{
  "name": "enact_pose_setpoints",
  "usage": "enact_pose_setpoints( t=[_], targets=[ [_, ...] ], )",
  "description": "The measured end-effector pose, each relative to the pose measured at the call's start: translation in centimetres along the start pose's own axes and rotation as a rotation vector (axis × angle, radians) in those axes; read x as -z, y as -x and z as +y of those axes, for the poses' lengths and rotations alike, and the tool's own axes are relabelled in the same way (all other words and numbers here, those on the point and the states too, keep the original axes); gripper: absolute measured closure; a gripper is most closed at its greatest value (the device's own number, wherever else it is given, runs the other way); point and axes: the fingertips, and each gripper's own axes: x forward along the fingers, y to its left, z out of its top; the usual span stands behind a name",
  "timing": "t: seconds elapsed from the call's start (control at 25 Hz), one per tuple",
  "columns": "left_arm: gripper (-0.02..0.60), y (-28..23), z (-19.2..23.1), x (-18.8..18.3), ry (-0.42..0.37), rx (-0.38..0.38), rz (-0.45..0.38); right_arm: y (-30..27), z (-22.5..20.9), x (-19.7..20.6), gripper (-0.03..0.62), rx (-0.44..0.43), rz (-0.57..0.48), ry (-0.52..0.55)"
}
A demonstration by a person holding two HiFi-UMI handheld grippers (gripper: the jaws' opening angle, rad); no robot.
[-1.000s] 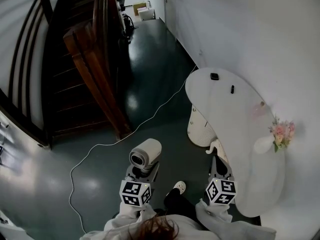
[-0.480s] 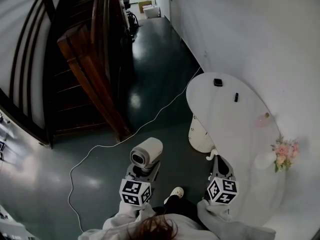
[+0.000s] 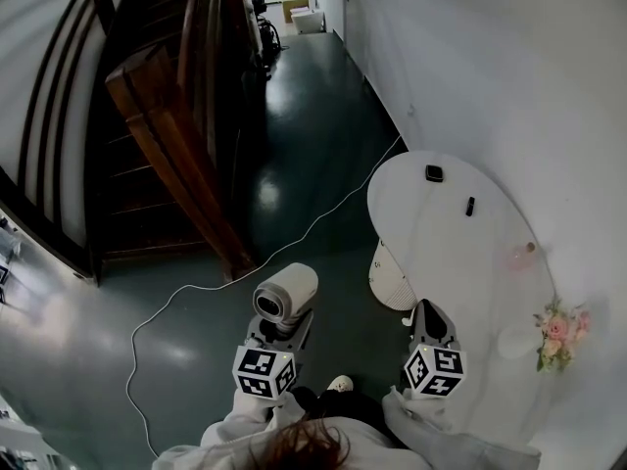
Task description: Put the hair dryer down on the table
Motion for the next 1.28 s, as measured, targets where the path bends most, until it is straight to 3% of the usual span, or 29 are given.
enact_pose_setpoints(
  t=[0.52, 0.8, 1.28],
  targets=[
    [0.339, -2.1, 0.3, 1.1, -0.017, 0.03, 0.043, -0.8, -0.8, 2.9, 0.545, 0.022, 0.045, -0.045],
    [0.339, -4.7, 0.1, 0.7, -0.017, 0.059, 0.048, -2.2, -1.8, 2.3, 0.545, 0.046, 0.042, -0.048],
    [0.339, -15.3, -0.2, -2.0, -0.017, 0.149, 0.066, -7.9, -7.0, -1.0, 0.545, 0.133, 0.036, -0.057]
  ],
)
